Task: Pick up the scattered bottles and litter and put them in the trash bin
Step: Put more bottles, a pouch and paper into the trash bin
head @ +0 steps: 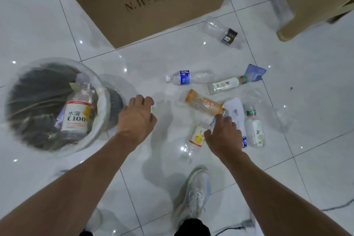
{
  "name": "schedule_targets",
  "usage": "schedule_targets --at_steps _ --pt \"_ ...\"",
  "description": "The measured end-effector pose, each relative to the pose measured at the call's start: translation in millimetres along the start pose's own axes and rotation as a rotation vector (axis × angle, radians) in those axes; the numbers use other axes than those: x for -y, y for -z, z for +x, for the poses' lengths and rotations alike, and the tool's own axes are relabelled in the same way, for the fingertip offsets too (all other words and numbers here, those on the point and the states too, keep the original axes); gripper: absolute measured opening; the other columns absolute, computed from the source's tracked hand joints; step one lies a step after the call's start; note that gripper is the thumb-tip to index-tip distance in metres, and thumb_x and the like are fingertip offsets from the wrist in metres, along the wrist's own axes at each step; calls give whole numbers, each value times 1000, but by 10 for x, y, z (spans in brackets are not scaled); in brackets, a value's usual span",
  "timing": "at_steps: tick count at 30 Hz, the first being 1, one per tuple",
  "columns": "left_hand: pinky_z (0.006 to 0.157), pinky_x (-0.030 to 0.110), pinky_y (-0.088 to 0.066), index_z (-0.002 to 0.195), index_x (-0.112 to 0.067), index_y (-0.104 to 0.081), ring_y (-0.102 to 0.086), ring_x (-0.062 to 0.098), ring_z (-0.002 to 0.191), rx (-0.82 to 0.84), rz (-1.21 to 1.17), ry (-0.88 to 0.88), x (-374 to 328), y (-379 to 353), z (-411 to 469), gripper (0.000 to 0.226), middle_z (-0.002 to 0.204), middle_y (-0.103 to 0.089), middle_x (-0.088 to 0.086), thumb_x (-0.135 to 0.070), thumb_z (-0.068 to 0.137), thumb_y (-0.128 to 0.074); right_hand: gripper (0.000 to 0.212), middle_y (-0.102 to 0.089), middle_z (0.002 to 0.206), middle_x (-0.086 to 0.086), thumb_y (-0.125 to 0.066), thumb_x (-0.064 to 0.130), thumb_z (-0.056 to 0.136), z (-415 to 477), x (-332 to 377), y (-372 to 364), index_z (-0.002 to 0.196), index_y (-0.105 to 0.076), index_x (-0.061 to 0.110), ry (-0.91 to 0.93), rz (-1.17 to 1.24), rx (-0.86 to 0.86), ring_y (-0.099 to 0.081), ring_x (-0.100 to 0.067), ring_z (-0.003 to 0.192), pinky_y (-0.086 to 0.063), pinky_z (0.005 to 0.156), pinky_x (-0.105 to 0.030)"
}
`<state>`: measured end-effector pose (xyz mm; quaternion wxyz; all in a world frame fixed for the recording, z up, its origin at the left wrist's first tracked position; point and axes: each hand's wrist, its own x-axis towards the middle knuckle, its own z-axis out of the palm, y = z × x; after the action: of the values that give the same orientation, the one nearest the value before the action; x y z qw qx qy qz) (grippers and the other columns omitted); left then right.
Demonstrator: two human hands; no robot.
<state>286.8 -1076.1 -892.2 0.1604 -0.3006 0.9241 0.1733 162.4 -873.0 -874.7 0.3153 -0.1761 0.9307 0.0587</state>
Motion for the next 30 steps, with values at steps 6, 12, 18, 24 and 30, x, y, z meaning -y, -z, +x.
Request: schedule_targets --at_steps 6,12,18,24,30 --pt "78 39 -48 129 -15 -43 -48 27 110 173 2 95 -423 -816 46 44 119 -47 8 -29 88 -53 55 -48 124 -11 -53 33 88 306 -582 -386 137 -35 15 -41 8 36 -50 -31 113 -43 90 -44" --pt "72 35 -46 132 -16 -39 -48 24 110 199 -6 77 -722 -1578 120 52 120 -46 7 -41 88 -54 56 -49 119 -13 -56 31 86 667 -792 -772 135 -36 15 17 22 12 -51 -32 109 -44 88 -44" --pt "87 40 -48 136 -13 -34 -44 25 117 261 -86 123 -1043 -2194 211 78 127 -44 8 -68 83 -49 56 -48 126 -13 -55 27 87 1022 -860 -1005 137 -33 14 148 -85 -77 -49 -31 111 -41 91 -42" --pt "79 38 -53 136 -15 -30 -50 22 107 215 -191 133 -1439 -2581 309 96 120 -43 6 -73 67 -63 58 -44 132 -14 -55 24 86 1374 -813 -1081 139 -33 14 266 -185 -182 -41 -32 121 -37 100 -45" --pt "77 38 -47 130 -19 -29 -46 26 105 264 -283 280 -1126 -2625 359 80 118 -43 7 -40 65 -71 73 -41 136 -16 -62 23 80 1578 -683 -1083 145 -28 13 322 -178 -212 -37 -33 127 -36 100 -47"
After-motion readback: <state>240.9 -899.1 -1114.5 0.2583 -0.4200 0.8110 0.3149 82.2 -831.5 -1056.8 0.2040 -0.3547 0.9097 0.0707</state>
